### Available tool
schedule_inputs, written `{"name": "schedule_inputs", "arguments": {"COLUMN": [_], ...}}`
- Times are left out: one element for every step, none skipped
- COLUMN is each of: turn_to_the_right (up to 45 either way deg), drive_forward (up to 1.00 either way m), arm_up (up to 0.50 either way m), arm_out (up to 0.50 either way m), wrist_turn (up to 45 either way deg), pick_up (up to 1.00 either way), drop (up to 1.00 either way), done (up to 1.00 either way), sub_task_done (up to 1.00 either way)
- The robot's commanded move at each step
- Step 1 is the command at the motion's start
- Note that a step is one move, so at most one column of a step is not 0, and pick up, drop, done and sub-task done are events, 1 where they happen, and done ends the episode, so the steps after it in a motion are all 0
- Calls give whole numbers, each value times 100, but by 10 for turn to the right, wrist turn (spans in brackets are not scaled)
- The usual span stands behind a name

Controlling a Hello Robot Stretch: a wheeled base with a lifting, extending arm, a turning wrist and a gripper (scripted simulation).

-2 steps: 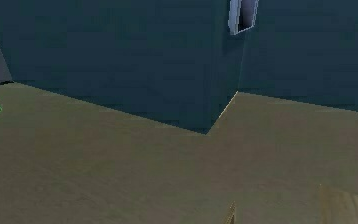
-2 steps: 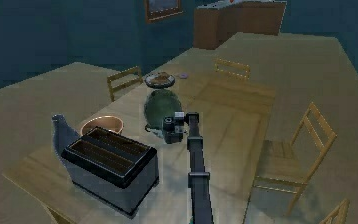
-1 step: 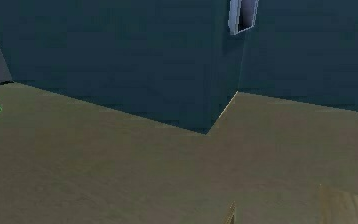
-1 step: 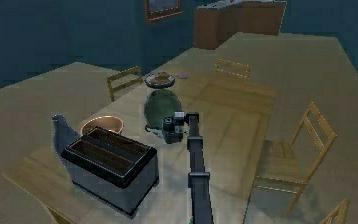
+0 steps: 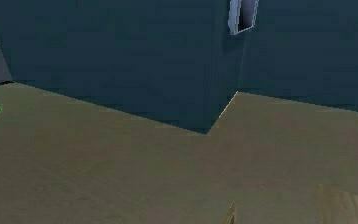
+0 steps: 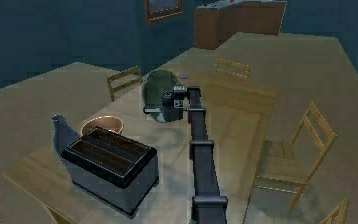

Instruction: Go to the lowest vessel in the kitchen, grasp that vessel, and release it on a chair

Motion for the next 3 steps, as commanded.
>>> {"name": "schedule_inputs", "arguments": {"turn_to_the_right": [0, 0, 0], "drive_forward": [0, 0, 0], "arm_up": [16, 0, 0], "arm_out": [0, 0, 0], "wrist_turn": [0, -450, -450], "pick_up": [0, 0, 0], "drop": [0, 0, 0], "done": [0, 0, 0], "sub_task_done": [0, 0, 0]}}
